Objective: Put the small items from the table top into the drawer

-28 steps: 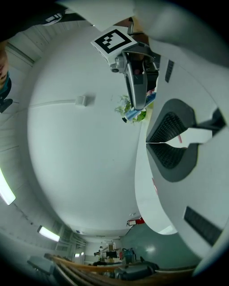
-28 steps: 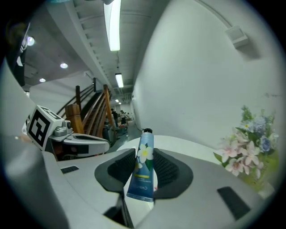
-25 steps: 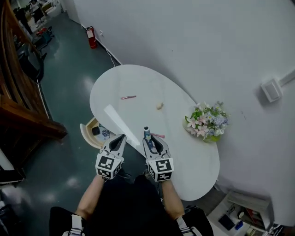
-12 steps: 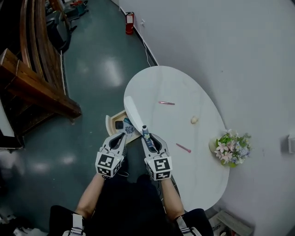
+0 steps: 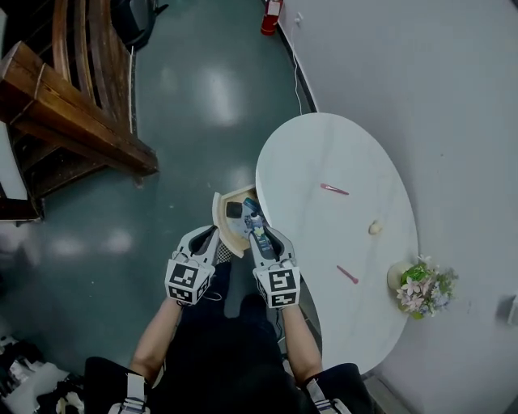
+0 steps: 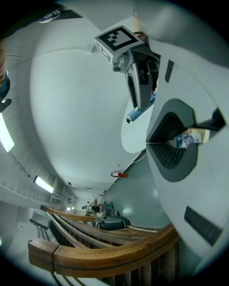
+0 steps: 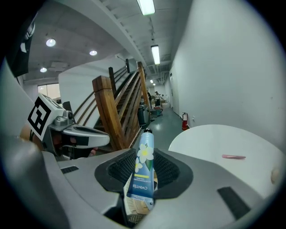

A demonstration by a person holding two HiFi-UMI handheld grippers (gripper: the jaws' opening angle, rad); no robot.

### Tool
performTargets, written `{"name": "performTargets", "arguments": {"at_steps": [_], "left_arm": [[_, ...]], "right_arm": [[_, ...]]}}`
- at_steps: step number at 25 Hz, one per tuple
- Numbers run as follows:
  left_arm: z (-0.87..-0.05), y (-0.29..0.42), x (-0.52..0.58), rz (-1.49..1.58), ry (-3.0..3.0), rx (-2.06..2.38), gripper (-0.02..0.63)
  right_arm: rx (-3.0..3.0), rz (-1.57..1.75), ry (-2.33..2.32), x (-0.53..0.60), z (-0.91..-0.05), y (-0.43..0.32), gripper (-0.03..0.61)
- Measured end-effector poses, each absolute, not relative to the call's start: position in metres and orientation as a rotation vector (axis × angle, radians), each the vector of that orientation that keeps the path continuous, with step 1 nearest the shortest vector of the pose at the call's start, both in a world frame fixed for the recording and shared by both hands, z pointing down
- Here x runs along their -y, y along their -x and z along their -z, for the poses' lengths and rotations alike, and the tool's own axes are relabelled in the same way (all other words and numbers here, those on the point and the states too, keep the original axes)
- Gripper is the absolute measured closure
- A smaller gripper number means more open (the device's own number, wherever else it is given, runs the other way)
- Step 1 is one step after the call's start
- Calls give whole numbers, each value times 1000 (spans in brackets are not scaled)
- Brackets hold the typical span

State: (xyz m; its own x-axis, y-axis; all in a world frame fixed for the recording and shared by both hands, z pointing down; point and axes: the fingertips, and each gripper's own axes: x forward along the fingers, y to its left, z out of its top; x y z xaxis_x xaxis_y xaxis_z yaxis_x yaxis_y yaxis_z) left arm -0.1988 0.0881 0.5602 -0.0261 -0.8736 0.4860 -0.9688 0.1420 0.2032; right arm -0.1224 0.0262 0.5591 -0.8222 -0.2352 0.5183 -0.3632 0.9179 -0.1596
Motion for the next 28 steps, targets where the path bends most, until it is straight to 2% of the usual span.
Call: {"name": "performTargets", "arguments": {"at_steps": [11, 28], "left_arm": [[-622, 241, -96, -245, -1679, 1870, 594], [-710, 255, -101, -256, -1594, 1817, 594]], "right_arm": [[2447, -369, -389, -22, -642, 165, 434], [2272, -371, -262, -31, -799, 190, 434]]}}
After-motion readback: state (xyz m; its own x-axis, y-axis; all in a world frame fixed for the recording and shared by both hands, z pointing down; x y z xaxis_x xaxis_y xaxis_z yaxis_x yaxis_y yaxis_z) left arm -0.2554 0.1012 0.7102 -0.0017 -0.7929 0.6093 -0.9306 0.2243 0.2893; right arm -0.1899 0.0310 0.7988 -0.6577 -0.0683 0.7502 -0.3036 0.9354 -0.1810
